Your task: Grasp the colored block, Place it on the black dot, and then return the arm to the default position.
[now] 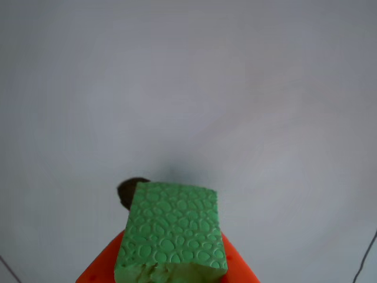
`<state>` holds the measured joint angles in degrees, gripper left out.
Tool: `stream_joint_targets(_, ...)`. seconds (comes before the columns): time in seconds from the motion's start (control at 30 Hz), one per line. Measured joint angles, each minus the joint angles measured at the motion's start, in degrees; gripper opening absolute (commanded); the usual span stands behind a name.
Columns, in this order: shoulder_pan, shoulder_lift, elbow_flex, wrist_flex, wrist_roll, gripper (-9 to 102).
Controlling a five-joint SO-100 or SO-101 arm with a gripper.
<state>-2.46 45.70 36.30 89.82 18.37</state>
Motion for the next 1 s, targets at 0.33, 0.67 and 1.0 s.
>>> stream_joint_targets(0.33, -1.1, -11.7, -31.5, 12.2, 4.2, 0)
stream_joint_targets(0.67, -1.6, -20.2, -40.6, 14.4, 6.5, 0)
stream_joint_targets(1.0, -1.6, -20.9, -41.0, 15.0, 7.8, 0)
